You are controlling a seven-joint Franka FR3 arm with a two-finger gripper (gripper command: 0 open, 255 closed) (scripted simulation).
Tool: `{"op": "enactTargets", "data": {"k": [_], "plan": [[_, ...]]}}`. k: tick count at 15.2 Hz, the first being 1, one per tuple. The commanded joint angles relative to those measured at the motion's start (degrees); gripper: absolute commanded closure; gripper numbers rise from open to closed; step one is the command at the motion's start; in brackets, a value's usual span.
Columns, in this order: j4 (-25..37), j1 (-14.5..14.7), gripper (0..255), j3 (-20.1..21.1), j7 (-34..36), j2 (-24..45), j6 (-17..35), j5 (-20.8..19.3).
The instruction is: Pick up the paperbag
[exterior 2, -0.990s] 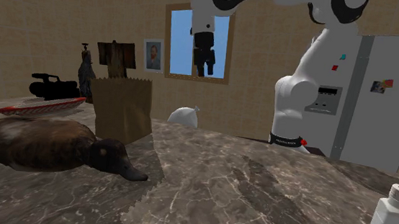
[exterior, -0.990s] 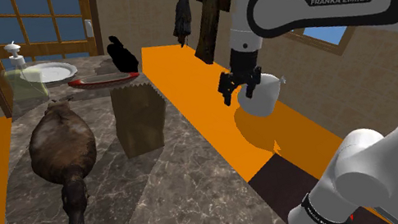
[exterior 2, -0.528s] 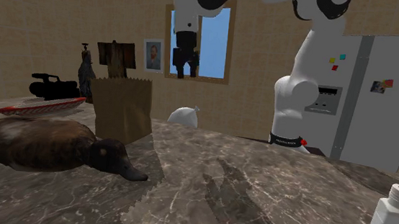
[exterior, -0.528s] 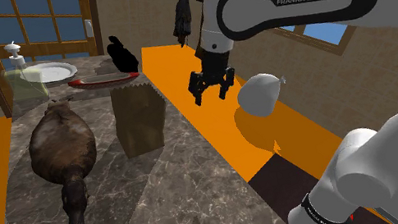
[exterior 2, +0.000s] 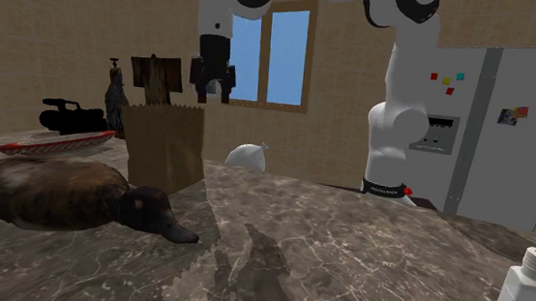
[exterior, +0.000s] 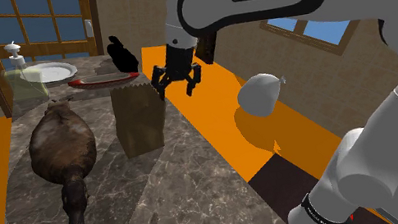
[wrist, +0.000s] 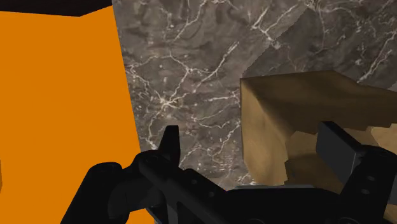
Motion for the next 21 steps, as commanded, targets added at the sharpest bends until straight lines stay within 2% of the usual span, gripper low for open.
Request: {"op": "enactTargets", "data": {"k": [1, 3, 10, 12, 13, 21], "plan": [[4.33, 0.43, 0, 0.67, 1.78, 4.00, 0.69, -0.79], [6.88, 0.81, 0, 1.01, 2.86, 6.17, 0.87, -1.31], [2.00, 0.88, 0, 1.03, 2.77, 6.99, 6.55, -1.44], [1.99, 0.88, 0, 1.03, 2.77, 6.98, 6.55, -1.44], [2.08, 0.86, 255, 1.00, 2.72, 7.09, 6.57, -1.46], [2.01, 0.87, 255, 1.01, 2.73, 7.05, 6.59, -1.45]]}}
